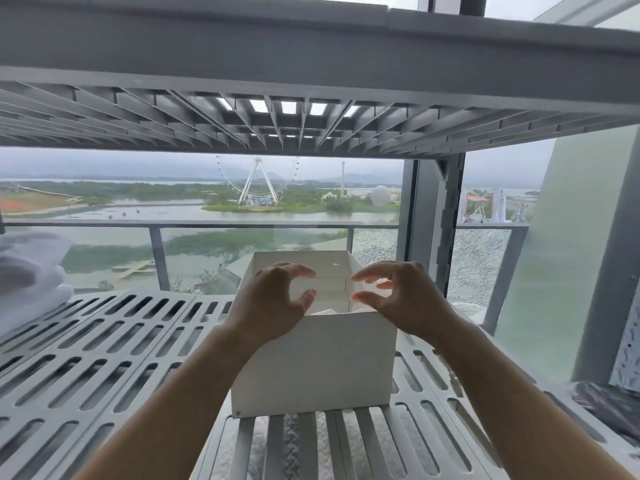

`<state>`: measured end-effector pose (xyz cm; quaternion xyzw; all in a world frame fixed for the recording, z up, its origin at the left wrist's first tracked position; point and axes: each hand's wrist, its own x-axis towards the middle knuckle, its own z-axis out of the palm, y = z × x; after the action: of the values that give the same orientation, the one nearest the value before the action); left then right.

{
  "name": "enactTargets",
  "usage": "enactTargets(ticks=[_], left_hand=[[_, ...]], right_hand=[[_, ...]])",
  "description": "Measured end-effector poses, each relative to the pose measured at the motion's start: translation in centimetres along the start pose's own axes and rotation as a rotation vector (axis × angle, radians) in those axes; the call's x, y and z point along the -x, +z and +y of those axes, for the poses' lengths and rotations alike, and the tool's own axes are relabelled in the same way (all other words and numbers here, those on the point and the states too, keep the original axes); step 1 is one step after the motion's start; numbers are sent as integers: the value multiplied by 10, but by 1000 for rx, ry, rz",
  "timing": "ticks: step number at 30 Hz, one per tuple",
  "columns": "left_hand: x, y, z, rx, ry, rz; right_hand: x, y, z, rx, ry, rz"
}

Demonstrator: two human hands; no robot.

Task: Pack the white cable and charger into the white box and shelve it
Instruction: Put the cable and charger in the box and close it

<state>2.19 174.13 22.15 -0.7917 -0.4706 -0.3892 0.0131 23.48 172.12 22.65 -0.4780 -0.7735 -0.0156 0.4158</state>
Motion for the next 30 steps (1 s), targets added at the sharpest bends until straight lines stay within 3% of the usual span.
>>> enactTargets(ticks=[14, 30], left_hand=[[6, 49, 72, 24, 101, -11], [3, 48, 82, -1, 31, 20]], right_hand=[[31, -40, 39, 50, -71, 36], [31, -43, 41, 38, -117, 35]])
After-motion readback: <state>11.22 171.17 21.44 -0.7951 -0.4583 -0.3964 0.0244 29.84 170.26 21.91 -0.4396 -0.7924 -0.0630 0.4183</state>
